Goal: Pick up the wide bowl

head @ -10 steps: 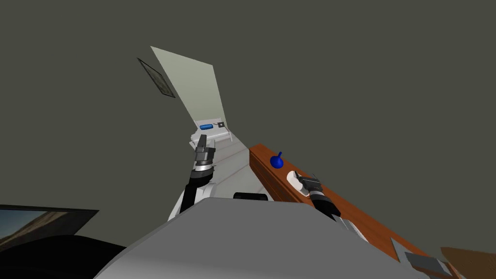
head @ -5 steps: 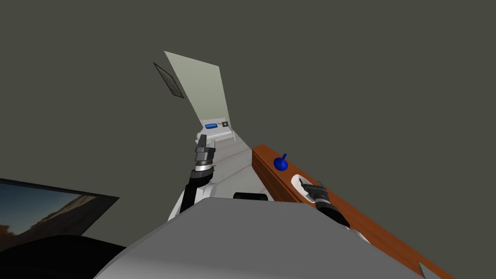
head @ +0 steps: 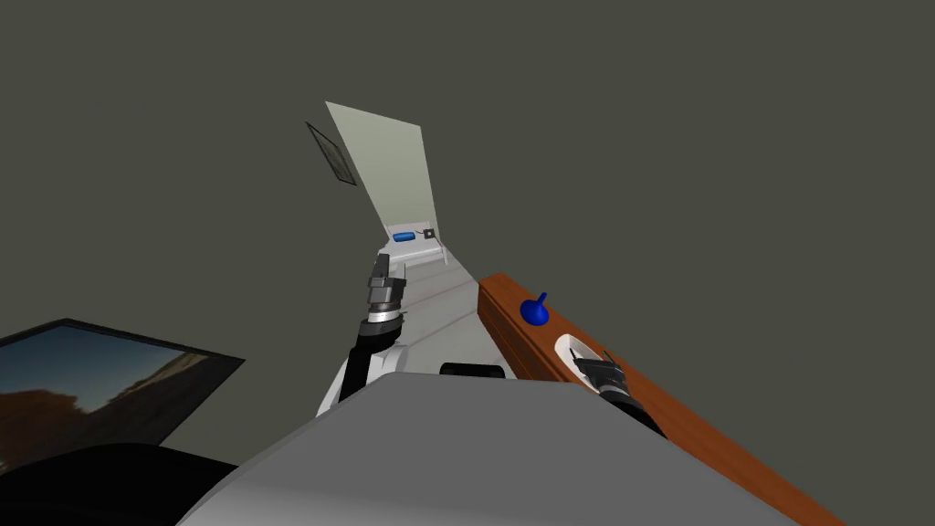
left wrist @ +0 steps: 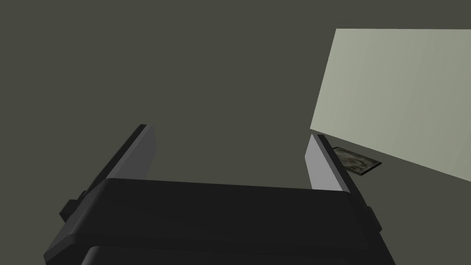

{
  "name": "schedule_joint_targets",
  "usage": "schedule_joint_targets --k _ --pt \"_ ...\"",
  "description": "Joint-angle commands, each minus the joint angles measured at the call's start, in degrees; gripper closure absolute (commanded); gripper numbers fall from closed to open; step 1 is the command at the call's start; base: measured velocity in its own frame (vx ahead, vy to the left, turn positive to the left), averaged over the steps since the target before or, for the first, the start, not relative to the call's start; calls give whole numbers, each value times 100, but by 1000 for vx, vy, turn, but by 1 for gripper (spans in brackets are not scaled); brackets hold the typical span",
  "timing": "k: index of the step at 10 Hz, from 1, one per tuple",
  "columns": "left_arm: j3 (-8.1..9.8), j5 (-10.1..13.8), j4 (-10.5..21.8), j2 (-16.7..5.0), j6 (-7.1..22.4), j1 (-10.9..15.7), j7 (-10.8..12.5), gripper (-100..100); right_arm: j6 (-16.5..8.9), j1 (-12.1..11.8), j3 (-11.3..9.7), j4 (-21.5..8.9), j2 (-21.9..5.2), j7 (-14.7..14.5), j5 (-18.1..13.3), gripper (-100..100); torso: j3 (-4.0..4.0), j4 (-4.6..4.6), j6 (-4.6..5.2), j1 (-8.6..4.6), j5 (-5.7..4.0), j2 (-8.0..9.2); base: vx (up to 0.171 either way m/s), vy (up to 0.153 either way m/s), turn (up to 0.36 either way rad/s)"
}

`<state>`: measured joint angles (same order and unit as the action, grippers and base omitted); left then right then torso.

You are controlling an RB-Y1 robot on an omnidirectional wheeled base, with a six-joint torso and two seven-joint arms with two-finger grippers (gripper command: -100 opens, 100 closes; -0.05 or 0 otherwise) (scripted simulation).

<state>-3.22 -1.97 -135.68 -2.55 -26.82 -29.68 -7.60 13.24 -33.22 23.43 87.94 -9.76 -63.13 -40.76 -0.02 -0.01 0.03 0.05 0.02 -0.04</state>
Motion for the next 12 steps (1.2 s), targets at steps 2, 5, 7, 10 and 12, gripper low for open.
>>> schedule_joint_targets --k 2,5,7,10,12 --pt "0 0 0 0 0 0 0 0 50 28 107 -243 5 -192 -73 -100 0 0 2 -1 0 0 11 4 37" --pt "0 0 0 0 0 0 0 0 -18 22 318 -703 69 -695 -400 -100 -2 -1 0 -2 0 -3 21 3 141" --pt "0 0 0 0 0 0 0 0 -50 20 417 -919 103 -930 -552 -100 -2 -1 1 -4 -1 -3 20 -3 87" --pt "0 0 0 0 0 0 0 0 -111 18 603 -1322 176 -1366 -835 -100 -2 -1 1 -5 0 -3 22 -6 116" --pt "0 0 0 0 0 0 0 0 -165 17 770 -1679 256 -1753 -1086 -100 -2 -1 2 -6 -1 -2 24 -6 135"
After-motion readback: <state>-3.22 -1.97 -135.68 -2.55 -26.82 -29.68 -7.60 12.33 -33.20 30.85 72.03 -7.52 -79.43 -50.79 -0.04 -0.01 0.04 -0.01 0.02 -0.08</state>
